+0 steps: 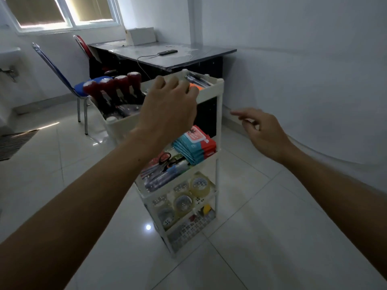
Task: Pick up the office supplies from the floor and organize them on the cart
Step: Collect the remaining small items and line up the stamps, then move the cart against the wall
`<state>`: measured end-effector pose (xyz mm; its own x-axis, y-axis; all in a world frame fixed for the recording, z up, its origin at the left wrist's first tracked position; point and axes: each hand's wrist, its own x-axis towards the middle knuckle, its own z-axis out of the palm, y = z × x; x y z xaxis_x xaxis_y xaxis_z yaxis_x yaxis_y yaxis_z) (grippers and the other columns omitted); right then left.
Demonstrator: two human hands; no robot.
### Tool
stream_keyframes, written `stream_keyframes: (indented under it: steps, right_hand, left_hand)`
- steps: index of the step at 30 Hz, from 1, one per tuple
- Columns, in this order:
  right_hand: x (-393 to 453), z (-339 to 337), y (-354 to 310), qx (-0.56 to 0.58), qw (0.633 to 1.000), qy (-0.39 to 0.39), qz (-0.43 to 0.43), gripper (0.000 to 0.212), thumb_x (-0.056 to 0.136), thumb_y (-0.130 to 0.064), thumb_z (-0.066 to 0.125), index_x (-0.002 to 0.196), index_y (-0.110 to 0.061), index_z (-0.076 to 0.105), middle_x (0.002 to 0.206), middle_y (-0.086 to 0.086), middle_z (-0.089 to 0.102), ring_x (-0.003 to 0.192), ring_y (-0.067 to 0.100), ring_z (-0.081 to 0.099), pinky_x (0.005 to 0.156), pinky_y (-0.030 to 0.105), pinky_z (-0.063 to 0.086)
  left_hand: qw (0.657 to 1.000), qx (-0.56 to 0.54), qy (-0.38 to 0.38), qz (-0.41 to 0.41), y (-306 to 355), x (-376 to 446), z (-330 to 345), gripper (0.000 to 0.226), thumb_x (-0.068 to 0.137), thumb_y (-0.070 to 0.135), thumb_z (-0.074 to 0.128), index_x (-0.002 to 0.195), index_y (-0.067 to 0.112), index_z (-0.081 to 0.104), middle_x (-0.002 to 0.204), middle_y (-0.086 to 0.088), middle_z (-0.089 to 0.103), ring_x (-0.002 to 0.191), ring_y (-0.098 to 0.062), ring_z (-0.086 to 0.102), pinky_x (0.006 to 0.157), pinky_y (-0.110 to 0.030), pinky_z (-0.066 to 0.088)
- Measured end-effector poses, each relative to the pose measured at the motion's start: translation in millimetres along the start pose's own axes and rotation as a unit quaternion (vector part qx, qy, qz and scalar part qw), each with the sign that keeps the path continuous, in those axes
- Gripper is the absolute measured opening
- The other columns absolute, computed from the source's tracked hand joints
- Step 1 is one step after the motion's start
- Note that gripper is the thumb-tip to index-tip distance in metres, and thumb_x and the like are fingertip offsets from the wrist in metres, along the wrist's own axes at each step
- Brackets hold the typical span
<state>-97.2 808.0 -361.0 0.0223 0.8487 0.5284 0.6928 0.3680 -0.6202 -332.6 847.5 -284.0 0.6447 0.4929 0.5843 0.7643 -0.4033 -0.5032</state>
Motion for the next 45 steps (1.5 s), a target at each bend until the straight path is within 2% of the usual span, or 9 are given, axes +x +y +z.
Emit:
stream_keyframes:
  steps: [5, 9, 12, 20, 26, 32, 37, 41, 45]
  right_hand:
    - [-95.8, -18.4, 15.0, -0.006, 0.997, -0.02, 0.07, 0.037, 0.101, -0.007, 0.048, 0.133, -0.018, 0.061, 0.122, -0.009, 0.058, 0.109, 0.005, 0.056, 0.081, -0.002, 0.035]
    - [-163.1, -27.0, 6.8, -0.022, 0.996, -0.05, 0.075, 0.039, 0.101, -0.012, 0.049, 0.139, -0.019, 0.055, 0.138, -0.003, 0.056, 0.122, 0.009, 0.053, 0.099, 0.02, 0.039]
    - [-213.7, -34.2, -17.9, -0.03, 0.994, -0.069, 0.078, 0.041, 0.101, -0.016, 0.051, 0.142, -0.019, 0.052, 0.14, -0.002, 0.055, 0.124, 0.011, 0.051, 0.104, 0.029, 0.04]
    - [-299.7, -40.3, -75.7, -0.036, 0.992, -0.093, 0.076, 0.044, 0.101, -0.024, 0.052, 0.144, -0.024, 0.047, 0.142, -0.001, 0.05, 0.128, 0.011, 0.048, 0.106, 0.032, 0.04]
    - [-280.9, -14.8, -90.5, -0.023, 0.989, -0.101, 0.101, 0.045, 0.101, -0.028, 0.052, 0.145, -0.023, 0.045, 0.141, 0.003, 0.051, 0.126, 0.014, 0.049, 0.097, 0.03, 0.04]
    - [-223.9, 7.1, -114.7, 0.105, 0.982, -0.009, 0.158, 0.041, 0.102, -0.017, 0.052, 0.142, -0.01, 0.049, 0.141, 0.006, 0.053, 0.125, 0.018, 0.05, 0.093, 0.024, 0.037]
    - [-223.6, 17.6, -96.9, 0.195, 0.964, 0.037, 0.177, 0.036, 0.101, -0.02, 0.052, 0.136, -0.013, 0.055, 0.131, 0.001, 0.058, 0.113, 0.012, 0.054, 0.093, 0.033, 0.05]
    - [-194.5, 13.3, -64.9, 0.217, 0.963, 0.03, 0.16, 0.034, 0.101, -0.023, 0.053, 0.135, -0.015, 0.056, 0.12, -0.005, 0.059, 0.11, 0.011, 0.057, 0.086, 0.028, 0.047]
    - [-126.5, 6.0, -32.6, 0.168, 0.978, -0.004, 0.122, 0.041, 0.1, -0.029, 0.054, 0.14, -0.017, 0.051, 0.129, -0.003, 0.056, 0.122, 0.013, 0.051, 0.093, 0.028, 0.042]
  left_hand:
    - [0.996, -0.085, -0.02, -0.004, 76.6, -68.6, -9.7, 0.023, 0.095, 0.03, 0.049, 0.102, 0.013, 0.063, 0.098, -0.008, 0.067, 0.091, -0.029, 0.061, 0.083, -0.042, 0.043]
    - [0.988, -0.117, -0.086, -0.048, 112.1, -148.4, -29.2, 0.028, 0.095, 0.034, 0.047, 0.109, 0.014, 0.062, 0.112, -0.008, 0.068, 0.101, -0.025, 0.062, 0.089, -0.039, 0.042]
    - [0.983, -0.135, -0.103, -0.073, 124.2, -204.4, -58.3, 0.031, 0.096, 0.038, 0.046, 0.114, 0.017, 0.061, 0.113, -0.002, 0.067, 0.104, -0.021, 0.061, 0.094, -0.037, 0.041]
    - [0.959, -0.185, -0.153, -0.151, 141.2, -309.6, -128.7, 0.029, 0.096, 0.043, 0.047, 0.11, 0.021, 0.059, 0.101, 0.004, 0.067, 0.09, -0.016, 0.061, 0.087, -0.037, 0.043]
    - [0.946, -0.191, -0.193, -0.177, 117.4, -349.9, -131.0, 0.032, 0.097, 0.045, 0.047, 0.119, 0.023, 0.056, 0.11, 0.005, 0.065, 0.096, -0.014, 0.062, 0.09, -0.035, 0.046]
    - [0.931, -0.214, -0.186, -0.231, 64.5, -336.8, -130.5, 0.039, 0.097, 0.042, 0.053, 0.127, 0.019, 0.054, 0.113, 0.002, 0.067, 0.093, -0.014, 0.064, 0.085, -0.038, 0.054]
    - [0.921, -0.253, -0.183, -0.232, 64.9, -296.9, -114.1, 0.032, 0.097, 0.038, 0.054, 0.12, 0.017, 0.06, 0.11, -0.001, 0.066, 0.095, -0.014, 0.061, 0.083, -0.038, 0.054]
    - [0.873, -0.342, -0.124, -0.323, 71.4, -259.3, -83.0, 0.033, 0.097, 0.037, 0.054, 0.121, 0.016, 0.059, 0.114, -0.002, 0.064, 0.101, -0.015, 0.06, 0.086, -0.038, 0.053]
    - [0.765, -0.442, -0.06, -0.465, 64.3, -215.1, -52.1, 0.047, 0.1, 0.038, 0.051, 0.136, 0.008, 0.047, 0.123, -0.006, 0.057, 0.093, -0.013, 0.055, 0.079, -0.031, 0.045]
